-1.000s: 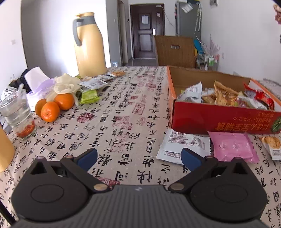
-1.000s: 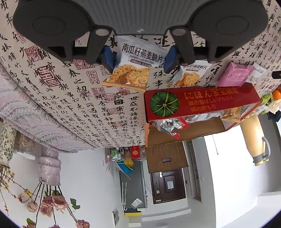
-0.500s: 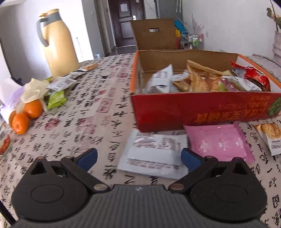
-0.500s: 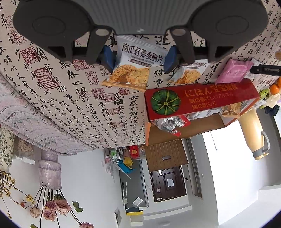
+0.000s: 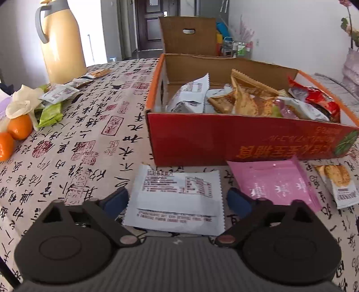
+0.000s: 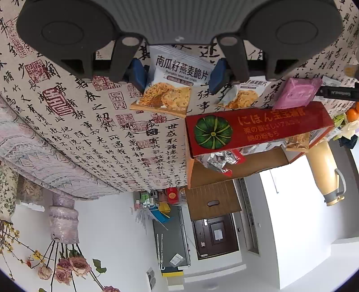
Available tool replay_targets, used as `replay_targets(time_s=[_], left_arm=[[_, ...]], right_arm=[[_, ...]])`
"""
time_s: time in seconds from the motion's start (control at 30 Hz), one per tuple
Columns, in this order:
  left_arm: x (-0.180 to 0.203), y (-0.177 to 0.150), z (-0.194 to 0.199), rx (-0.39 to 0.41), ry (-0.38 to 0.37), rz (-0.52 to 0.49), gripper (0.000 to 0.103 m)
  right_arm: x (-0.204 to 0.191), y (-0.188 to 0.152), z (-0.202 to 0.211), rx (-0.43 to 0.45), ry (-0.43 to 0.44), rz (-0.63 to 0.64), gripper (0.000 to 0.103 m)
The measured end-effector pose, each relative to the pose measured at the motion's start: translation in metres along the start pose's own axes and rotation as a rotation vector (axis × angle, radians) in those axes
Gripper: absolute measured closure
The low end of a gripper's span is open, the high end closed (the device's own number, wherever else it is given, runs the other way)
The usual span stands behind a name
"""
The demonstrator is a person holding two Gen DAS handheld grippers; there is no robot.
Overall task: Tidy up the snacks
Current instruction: 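Grasp a white printed packet with the left tool while the right tool holds the cracker packet, then carry both held packets over the cardboard box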
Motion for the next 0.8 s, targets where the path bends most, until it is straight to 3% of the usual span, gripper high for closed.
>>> replay_targets(time_s=[0.23, 0.33, 0.8], left_arm=[[0.003, -0.003, 0.01, 0.022, -0.024, -0.013, 0.036], [0.001, -0.005, 0.014, 0.028, -0.028, -0.009, 0.039], [-0.001, -0.013, 0.046, 0.099, -0.027, -0.006, 0.041]], right_arm=[[0.0, 0.001, 0.002, 0.002, -0.015, 0.003, 0.045], [0.0, 0.0, 0.004, 0.003, -0.02, 0.004, 0.045], [-0.004, 0.0, 0.014, 0.007, -0.036, 0.016, 0.045]])
Point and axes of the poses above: each gripper's, at about its wrist camera, not at the fingertips, and z roughly against the way its jaws point, x to its right, y to its top, the point moved 8 cm from there along -z, roughly the way its jaws point
